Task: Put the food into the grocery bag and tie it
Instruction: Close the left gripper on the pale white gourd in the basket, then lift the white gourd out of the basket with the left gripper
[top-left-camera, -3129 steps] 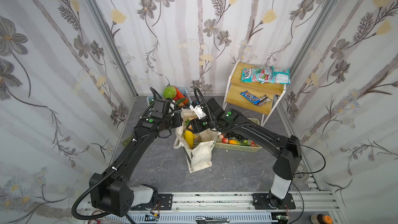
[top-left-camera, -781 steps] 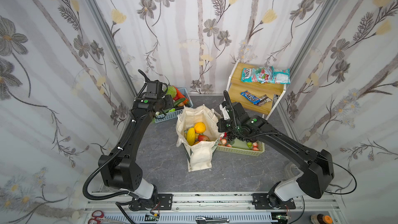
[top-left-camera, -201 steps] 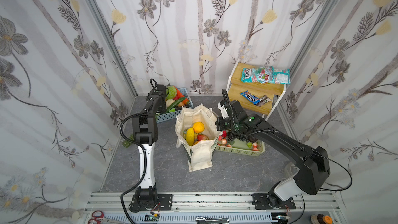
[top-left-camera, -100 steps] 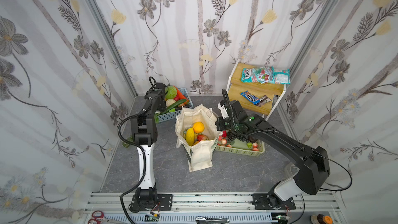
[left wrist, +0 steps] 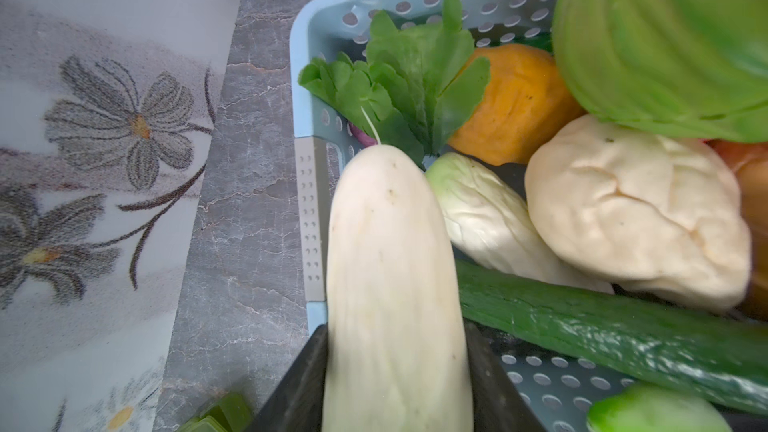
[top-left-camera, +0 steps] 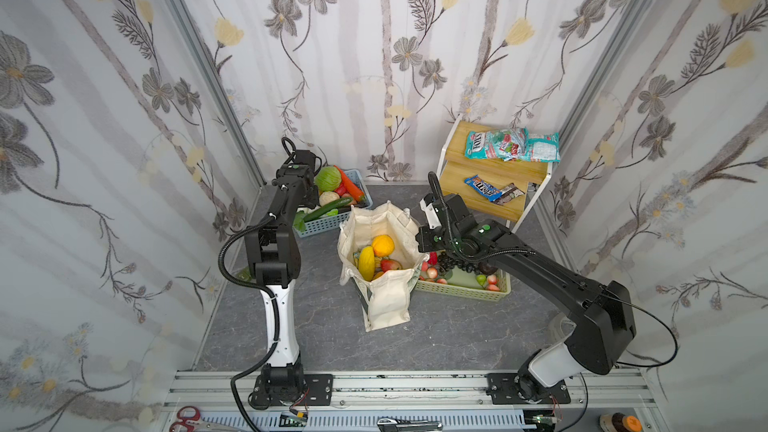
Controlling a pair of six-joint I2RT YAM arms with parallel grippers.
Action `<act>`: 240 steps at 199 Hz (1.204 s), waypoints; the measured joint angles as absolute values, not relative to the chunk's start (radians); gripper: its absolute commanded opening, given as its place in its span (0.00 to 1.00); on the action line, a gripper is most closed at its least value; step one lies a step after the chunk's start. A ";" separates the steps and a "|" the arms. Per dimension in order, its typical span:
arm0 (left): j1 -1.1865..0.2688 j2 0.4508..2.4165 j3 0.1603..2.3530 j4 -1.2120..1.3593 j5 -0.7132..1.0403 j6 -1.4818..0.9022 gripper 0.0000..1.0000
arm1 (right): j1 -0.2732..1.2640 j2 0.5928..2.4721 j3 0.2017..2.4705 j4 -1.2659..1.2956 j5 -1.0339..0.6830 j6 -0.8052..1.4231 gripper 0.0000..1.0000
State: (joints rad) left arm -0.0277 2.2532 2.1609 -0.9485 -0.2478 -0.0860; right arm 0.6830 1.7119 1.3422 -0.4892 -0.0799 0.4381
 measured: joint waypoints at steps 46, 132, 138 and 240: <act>-0.022 2.191 2.161 -0.966 -0.202 -0.109 0.41 | 0.682 1.705 1.323 -0.475 -0.080 0.436 0.00; -0.023 2.038 2.148 -0.979 0.001 -0.167 0.41 | 0.682 1.703 1.318 -0.457 -0.084 0.437 0.00; -0.023 2.027 2.144 -0.979 0.022 -0.171 0.41 | 0.682 1.703 1.318 -0.456 -0.084 0.437 0.00; -0.050 1.857 2.086 -0.973 0.265 -0.211 0.42 | 0.682 1.689 1.301 -0.438 -0.092 0.457 0.00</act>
State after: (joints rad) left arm -0.0498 1.8568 2.0861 -0.9726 0.2653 -0.2108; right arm 0.6815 1.6894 1.3010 -0.4381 -0.0921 0.4572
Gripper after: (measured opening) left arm 0.452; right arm 0.048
